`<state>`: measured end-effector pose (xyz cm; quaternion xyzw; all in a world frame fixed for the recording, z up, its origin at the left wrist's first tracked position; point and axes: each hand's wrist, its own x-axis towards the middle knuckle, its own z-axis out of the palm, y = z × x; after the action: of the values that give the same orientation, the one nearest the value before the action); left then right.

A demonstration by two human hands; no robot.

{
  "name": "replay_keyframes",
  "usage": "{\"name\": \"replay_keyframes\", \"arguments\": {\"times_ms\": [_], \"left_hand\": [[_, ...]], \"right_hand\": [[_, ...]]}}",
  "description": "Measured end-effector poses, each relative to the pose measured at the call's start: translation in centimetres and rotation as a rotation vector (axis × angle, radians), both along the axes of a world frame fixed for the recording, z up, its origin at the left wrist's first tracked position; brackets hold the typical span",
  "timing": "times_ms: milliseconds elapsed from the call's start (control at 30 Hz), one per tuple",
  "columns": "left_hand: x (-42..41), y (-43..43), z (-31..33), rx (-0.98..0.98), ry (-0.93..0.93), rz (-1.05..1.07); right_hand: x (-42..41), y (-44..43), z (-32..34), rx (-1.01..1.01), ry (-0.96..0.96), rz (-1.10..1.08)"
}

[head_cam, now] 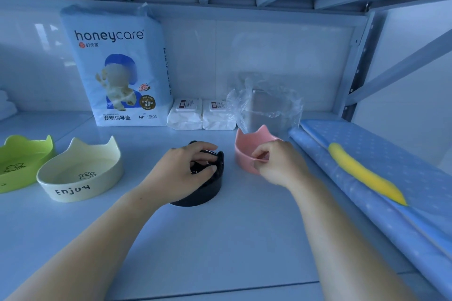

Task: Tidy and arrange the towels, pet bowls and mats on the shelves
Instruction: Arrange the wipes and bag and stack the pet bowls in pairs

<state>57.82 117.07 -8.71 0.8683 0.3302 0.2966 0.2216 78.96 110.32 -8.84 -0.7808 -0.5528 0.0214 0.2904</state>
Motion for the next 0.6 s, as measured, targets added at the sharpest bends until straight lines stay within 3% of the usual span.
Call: {"name": "replay_keyframes", "arguments": {"times_ms": [133,333,467,600], "left_hand": [[-1.5,1.1,0.5,0.048,-0.037,0.102],[-2.3,2.5,0.0,0.109,0.051,0.180],[-1.8,2.9,-1.1,0.006,0.016,0.150],[-0.5,2.9,-1.9,-0.096,-0.147,0.180]], "right_hand": [[0.5,-0.1,0.0,0.000,0.014,0.001],[1.2,0.1,-0.2,0.019,0.026,-0.082],[1.0,0.2,-0.2,0.038,-0.001,-0.157],[0.8,0.3,-0.3,0.034,0.001,-0.163]]}}
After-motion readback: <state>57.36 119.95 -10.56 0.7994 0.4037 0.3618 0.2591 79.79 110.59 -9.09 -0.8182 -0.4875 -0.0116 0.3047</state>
